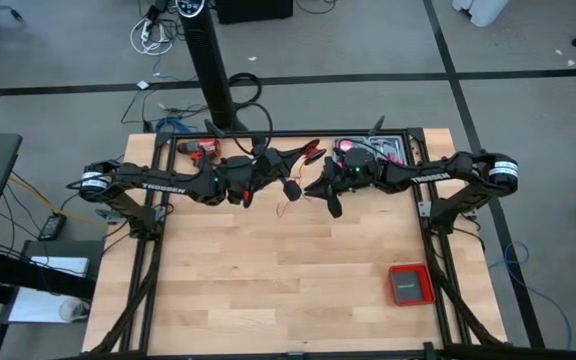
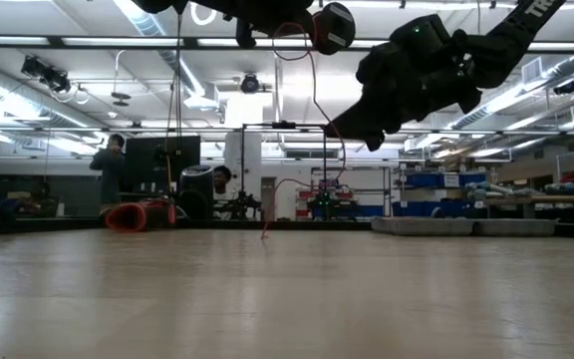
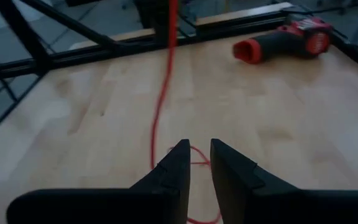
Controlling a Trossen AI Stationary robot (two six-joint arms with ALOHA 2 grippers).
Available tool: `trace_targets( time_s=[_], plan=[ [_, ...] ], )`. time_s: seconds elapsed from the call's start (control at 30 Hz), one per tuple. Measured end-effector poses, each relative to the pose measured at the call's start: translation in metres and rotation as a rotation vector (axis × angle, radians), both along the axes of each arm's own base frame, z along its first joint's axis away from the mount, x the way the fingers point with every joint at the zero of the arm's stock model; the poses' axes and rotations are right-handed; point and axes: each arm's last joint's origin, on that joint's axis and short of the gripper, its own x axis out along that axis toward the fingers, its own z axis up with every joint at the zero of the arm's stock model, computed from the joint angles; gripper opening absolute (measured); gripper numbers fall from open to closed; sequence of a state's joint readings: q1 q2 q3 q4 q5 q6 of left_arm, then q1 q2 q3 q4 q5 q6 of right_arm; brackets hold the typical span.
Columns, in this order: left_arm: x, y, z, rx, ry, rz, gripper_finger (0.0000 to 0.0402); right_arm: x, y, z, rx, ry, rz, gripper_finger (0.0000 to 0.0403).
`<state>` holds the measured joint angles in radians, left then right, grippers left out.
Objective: Coil cords
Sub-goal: Coil the red wire on the black spool
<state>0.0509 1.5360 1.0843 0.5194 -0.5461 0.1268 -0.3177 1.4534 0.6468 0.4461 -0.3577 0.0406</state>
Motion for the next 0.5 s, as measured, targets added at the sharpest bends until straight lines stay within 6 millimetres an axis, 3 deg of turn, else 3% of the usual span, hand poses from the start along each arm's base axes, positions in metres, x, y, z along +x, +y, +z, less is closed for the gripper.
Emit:
trace_targets(
  time_s=[0.3, 0.5],
  plan=[
    [0.000, 0.000, -0.002, 0.010, 0.030, 0.000, 0.0000, -0.011, -0.011, 0.008, 0.072, -0.012, 0.064, 0.0086],
    [0.000, 0.000, -0.002, 0.011, 0.025, 0.000, 0.0000, -0.008, -0.001, 0.011, 0.121, -0.039, 0.161, 0.0083]
  ],
)
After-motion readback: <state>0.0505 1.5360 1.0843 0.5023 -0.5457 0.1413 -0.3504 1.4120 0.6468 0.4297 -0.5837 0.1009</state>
